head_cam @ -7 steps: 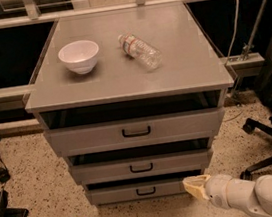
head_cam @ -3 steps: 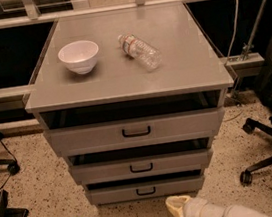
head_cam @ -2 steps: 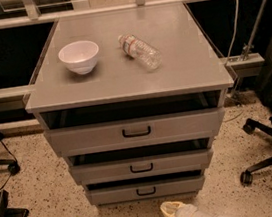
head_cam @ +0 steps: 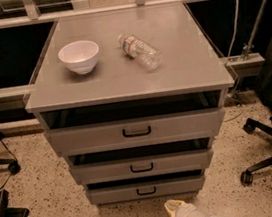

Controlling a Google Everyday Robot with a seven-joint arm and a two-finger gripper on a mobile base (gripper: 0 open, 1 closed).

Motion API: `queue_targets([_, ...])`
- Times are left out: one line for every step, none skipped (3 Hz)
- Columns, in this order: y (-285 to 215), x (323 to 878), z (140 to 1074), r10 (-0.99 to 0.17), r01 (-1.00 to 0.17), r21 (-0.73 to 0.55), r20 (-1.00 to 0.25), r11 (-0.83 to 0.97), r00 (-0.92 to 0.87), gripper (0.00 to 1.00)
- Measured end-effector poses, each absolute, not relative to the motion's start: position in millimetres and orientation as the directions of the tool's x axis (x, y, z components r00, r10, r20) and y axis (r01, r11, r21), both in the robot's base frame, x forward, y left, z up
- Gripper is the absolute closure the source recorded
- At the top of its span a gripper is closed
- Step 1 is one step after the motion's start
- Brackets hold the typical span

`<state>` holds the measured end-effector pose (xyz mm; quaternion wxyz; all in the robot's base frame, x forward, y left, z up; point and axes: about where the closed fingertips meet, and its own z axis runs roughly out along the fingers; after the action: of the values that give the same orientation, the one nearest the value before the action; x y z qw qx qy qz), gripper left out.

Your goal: Open bottom drawer

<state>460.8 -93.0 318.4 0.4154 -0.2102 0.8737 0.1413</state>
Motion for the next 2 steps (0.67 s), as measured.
queue_targets([-98, 465, 296, -0.21, -0.483, 0.122, -0.79, 0.867, -0.577, 1.0])
queue_targets([-119, 482, 262, -0.137, -0.467, 0.178, -0.814, 0.866, -0.565, 1.0])
